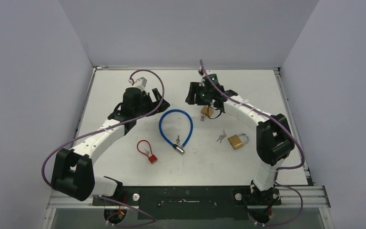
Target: Unlock with the key
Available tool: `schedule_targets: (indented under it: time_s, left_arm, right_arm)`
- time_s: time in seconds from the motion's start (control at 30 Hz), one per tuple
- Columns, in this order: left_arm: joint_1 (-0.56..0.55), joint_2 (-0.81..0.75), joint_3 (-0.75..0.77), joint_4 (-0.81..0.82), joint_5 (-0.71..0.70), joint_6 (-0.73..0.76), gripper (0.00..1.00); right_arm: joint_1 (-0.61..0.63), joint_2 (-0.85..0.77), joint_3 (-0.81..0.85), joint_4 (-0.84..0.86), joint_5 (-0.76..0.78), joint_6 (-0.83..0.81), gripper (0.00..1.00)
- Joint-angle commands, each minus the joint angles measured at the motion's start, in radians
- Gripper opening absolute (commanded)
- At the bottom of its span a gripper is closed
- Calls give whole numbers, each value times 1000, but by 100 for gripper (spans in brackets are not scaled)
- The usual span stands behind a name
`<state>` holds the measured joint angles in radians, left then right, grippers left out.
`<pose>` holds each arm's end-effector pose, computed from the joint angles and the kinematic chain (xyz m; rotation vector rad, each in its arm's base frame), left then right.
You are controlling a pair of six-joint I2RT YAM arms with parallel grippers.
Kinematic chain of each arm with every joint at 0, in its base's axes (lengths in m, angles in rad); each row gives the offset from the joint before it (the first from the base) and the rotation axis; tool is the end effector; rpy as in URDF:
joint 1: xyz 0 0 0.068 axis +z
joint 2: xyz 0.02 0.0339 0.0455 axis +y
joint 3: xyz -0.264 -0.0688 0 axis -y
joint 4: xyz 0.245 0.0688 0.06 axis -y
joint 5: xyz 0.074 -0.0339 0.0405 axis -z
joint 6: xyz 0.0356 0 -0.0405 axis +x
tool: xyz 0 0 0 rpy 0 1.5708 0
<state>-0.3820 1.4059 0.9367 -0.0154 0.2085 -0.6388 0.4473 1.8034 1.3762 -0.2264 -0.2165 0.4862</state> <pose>0.2929 -0.1256 0.2660 -0.1406 2.1487 -0.8299 0.3709 0.1864 0.2574 -0.0790 2.3117 0.7373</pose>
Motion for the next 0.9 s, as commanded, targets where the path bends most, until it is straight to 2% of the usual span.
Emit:
schedule_targets:
  time_s: [0.0, 0.1, 0.37, 0.4, 0.53, 0.77, 0.87]
  left_arm:
    - [23, -128, -45, -116, -254, -56, 84]
    - [32, -184, -84, -116, -268, -65, 86]
    - [41, -260, -141, -115, -262, -80, 87]
    - [42, -263, -145, -116, -262, -81, 87]
    - [43, -277, -158, -122, -265, -74, 87]
    - [42, -304, -188, -117, -282, -62, 88]
    - [42, -312, -201, -113, -284, -59, 89]
  right_arm:
    - [130, 12, -27, -79, 7, 16, 56]
    - [203, 85, 20, -178, -10, 16, 56]
    - [325, 148, 54, -244, -3, 2, 54]
    - [337, 155, 58, -253, 2, 0, 52]
    - [364, 184, 71, -288, -14, 0, 34]
    - [370, 206, 96, -362, -18, -9, 31]
    - [376, 219, 107, -387, -24, -13, 22]
